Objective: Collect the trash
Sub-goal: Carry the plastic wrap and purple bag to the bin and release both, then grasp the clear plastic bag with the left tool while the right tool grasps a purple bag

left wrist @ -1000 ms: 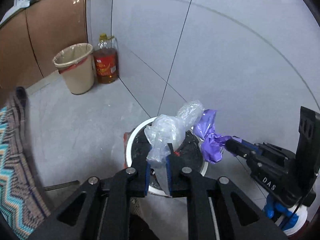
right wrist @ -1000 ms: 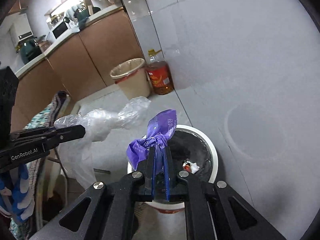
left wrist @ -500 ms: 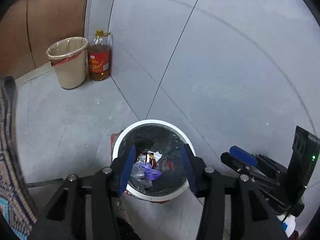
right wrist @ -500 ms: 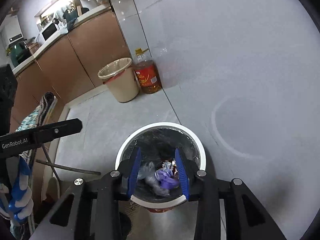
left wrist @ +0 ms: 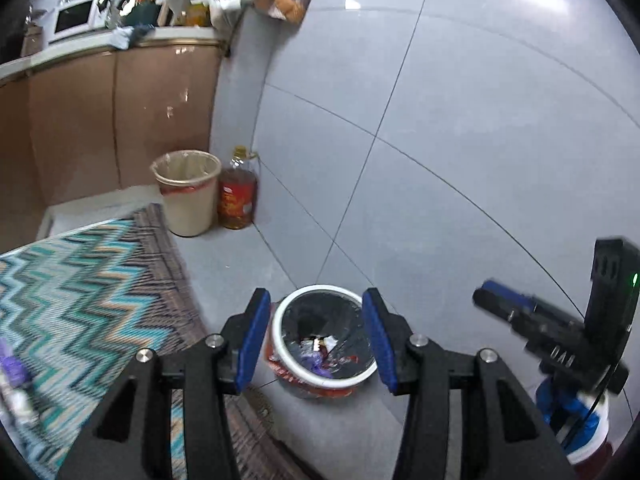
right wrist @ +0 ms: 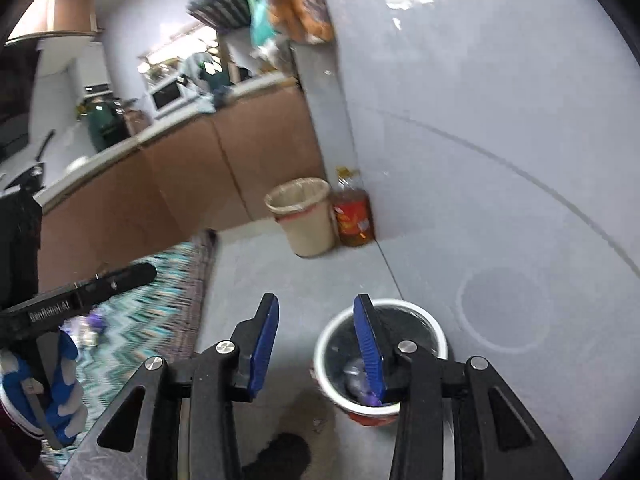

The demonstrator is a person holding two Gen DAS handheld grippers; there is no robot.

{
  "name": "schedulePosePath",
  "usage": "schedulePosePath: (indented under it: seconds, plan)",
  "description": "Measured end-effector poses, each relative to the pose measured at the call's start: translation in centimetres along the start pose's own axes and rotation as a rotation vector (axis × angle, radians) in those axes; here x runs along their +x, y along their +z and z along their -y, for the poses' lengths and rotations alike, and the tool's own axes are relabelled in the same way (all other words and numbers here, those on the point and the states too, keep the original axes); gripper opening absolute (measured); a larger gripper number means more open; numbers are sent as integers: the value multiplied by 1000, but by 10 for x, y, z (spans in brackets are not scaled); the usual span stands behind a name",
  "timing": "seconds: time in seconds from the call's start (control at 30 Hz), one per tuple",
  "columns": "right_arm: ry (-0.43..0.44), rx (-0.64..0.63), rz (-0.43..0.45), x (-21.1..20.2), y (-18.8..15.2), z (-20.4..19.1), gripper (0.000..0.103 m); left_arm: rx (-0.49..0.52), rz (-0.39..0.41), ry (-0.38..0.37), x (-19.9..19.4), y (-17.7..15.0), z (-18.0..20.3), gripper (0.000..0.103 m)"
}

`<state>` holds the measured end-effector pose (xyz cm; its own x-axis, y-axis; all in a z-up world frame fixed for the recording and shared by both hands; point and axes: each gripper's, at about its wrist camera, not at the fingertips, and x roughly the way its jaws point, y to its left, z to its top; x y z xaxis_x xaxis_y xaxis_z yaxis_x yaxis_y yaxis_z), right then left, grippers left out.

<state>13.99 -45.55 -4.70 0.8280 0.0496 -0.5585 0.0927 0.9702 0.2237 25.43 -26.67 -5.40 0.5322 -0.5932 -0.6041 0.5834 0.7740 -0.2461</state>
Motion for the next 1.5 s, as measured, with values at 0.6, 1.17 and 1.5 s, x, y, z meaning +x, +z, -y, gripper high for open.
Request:
schedulePosePath:
  seconds: [0.6, 1.17, 1.5]
  plan:
    - [199, -123, 99, -61, -3, -140, 40, -83, 170, 250, -207, -85, -120, 46]
    - [327, -172, 55, -43, -20, -204, 41, -202, 174, 374, -274, -136, -191, 46]
    - [382, -171, -86, 41, -31, -235, 41, -259, 16, 308, -201, -151, -238, 46]
